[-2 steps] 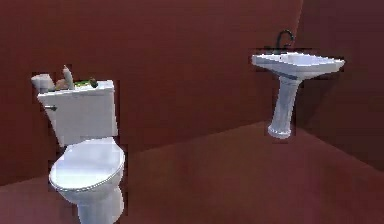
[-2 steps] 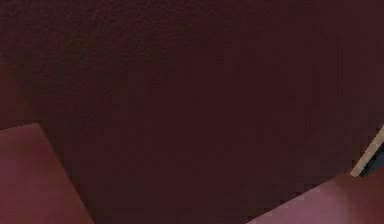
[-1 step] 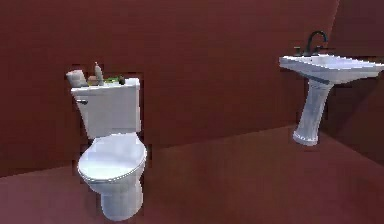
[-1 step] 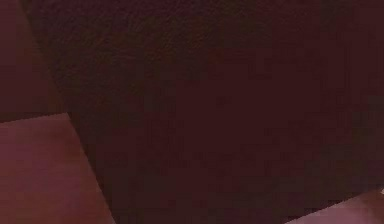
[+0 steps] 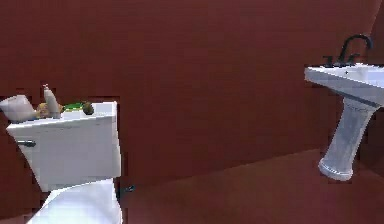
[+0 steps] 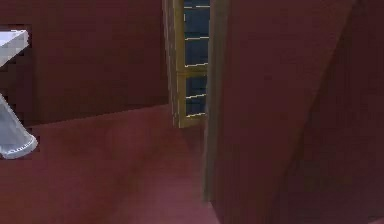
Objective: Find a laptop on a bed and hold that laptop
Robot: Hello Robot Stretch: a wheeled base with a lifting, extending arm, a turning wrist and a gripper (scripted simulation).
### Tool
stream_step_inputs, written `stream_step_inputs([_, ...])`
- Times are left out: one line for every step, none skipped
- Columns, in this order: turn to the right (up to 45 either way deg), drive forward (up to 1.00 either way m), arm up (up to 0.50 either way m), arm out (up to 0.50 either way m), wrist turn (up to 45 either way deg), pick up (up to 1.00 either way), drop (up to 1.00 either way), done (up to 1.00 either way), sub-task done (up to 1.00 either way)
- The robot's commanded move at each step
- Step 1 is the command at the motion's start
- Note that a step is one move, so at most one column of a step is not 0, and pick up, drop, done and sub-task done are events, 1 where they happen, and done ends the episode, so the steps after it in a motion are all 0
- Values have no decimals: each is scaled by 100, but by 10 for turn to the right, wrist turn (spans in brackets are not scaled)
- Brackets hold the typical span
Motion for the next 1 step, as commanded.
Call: stream_step_inputs([450,0,0,0,0,0,0,0,0])
